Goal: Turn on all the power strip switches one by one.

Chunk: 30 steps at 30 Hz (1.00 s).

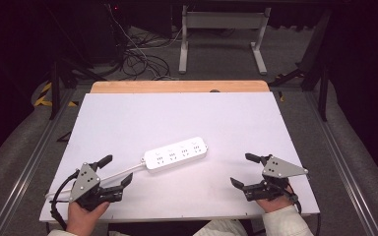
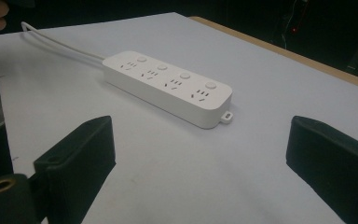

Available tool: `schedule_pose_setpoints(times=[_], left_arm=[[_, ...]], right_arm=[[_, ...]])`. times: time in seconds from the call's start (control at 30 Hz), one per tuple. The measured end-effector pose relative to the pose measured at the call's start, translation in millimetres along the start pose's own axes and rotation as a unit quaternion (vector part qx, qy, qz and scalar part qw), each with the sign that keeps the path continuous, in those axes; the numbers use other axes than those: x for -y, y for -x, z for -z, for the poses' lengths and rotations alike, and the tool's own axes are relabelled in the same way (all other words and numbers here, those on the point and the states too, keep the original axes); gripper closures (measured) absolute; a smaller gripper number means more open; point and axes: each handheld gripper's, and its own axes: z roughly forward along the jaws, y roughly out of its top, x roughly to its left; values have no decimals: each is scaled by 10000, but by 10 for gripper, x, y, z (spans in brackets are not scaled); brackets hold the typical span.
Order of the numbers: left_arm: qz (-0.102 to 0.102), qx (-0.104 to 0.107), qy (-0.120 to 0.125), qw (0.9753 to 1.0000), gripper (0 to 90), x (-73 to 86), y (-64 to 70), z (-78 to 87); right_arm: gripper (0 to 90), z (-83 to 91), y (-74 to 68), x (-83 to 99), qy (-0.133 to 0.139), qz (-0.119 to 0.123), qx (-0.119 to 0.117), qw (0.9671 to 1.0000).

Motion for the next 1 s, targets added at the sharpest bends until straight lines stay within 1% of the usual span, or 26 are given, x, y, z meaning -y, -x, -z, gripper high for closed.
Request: schedule_pose_setpoints(times=[0.07,0.17,0.23,0.27,0.3,0.33,0.4,0.5,0.57,0.7,0.73,0.77,0.83,0.87,0.93,0.97,1.0], left_arm=[[-95,-92,-18,9999,174,-6,29,0],[-50,-138,-68,9999,178,-9,34,2],[-9,-112,-88,9999,183,-13,25,12],[43,-119,-84,9999,200,-17,26,17],[30,-86,-70,9999,236,-22,22,25],[29,-76,-36,10000,252,-25,22,26],[27,-13,-64,10000,255,-38,34,32],[62,46,-40,10000,260,-39,39,34],[15,11,7,10000,260,-42,32,46],[-21,-39,-19,10000,271,-45,23,55],[51,9,-59,10000,326,-44,25,54],[114,61,-148,9998,326,-45,22,48],[53,-3,-199,9998,368,-50,18,40],[61,2,-209,9998,369,-55,19,38],[116,87,-269,9995,354,-66,5,24],[193,124,-313,9992,354,-68,6,14],[161,149,-361,9991,352,-74,-3,11]], right_arm=[[84,2,-8,-1,0,-6,0,10000],[84,-3,-14,-2,3,28,-27,10000],[85,-4,-16,-2,-6,32,-27,10000],[85,-9,-17,-2,-6,35,-40,10000],[85,-9,-18,-2,-15,47,-46,10000],[85,-11,-21,-3,-12,42,-48,10000],[85,-15,-23,-4,-11,46,-59,10000],[85,-23,-30,-5,-25,61,-78,9999],[85,-26,-37,-7,-16,74,-88,9999],[85,-28,-37,-6,-17,66,-101,9999],[85,-31,-36,-5,-26,87,-106,9999],[85,-31,-36,-5,-26,87,-106,9999],[85,-39,-42,-5,-20,78,-129,9999],[85,-39,-42,-5,-20,78,-129,9999],[85,-51,-41,-4,-53,84,-137,9999],[85,-51,-41,-4,-53,84,-137,9999],[86,-53,-40,-4,-48,85,-147,9998]])
